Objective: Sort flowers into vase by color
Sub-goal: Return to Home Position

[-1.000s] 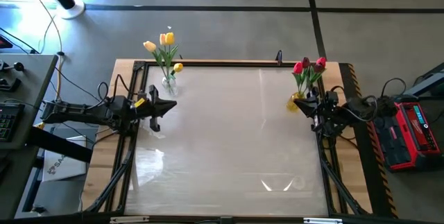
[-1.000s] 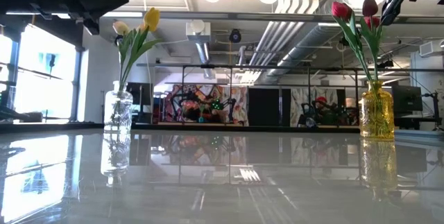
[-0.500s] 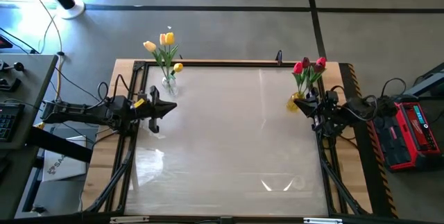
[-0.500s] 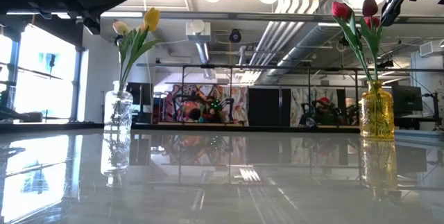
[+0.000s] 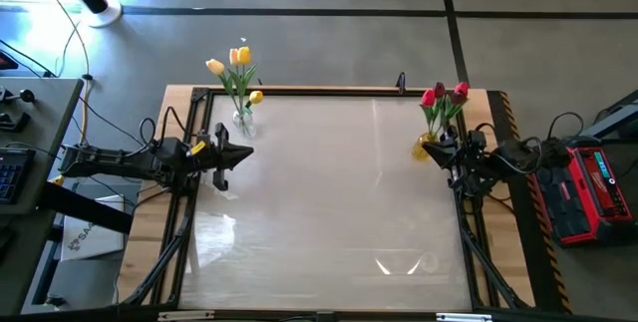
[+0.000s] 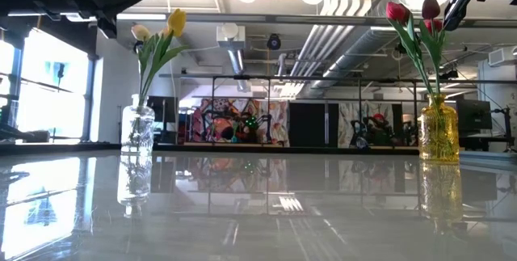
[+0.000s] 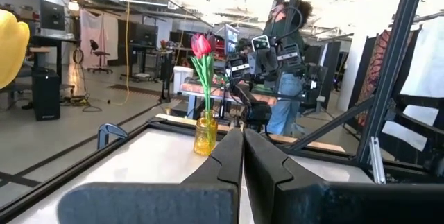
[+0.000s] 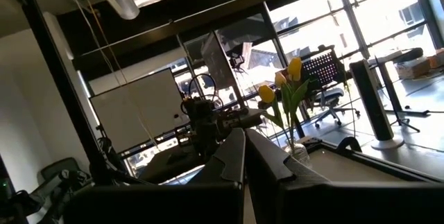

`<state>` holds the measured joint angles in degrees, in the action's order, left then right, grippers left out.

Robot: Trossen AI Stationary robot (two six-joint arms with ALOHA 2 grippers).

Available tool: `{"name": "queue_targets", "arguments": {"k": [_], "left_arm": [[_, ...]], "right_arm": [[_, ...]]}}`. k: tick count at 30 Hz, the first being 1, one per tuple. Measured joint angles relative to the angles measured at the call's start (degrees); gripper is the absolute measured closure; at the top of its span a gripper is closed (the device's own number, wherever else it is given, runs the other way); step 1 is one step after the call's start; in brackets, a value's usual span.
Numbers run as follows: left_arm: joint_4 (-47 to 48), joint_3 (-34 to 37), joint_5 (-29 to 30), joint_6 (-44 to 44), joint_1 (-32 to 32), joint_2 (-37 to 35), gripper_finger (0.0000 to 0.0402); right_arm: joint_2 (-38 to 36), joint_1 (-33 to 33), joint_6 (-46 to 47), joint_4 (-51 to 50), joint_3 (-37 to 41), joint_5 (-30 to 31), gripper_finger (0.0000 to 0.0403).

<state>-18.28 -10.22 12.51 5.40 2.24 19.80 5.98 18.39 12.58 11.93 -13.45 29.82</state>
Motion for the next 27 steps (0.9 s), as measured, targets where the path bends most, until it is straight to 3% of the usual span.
{"name": "queue_targets", "arguments": {"k": [16, 20, 27], "left_arm": [[0.7, 0.0, -1.8, -2.6, 0.0, 0.0, 0.0402], [2.3, 0.1, -1.9, -2.1, 0.0, 0.0, 0.0402], [6.1, 0.1, -1.9, -1.2, 0.0, 0.1, 0.0402]], "right_arm": [[0.0, 0.0, -6.6, -0.1, 0.0, -0.7, 0.0403], [0.0, 0.0, -9.9, -2.5, -0.1, -0.3, 0.0403], [0.0, 0.0, -8.1, -7.9, 0.9, -1.3, 0.0403]]}}
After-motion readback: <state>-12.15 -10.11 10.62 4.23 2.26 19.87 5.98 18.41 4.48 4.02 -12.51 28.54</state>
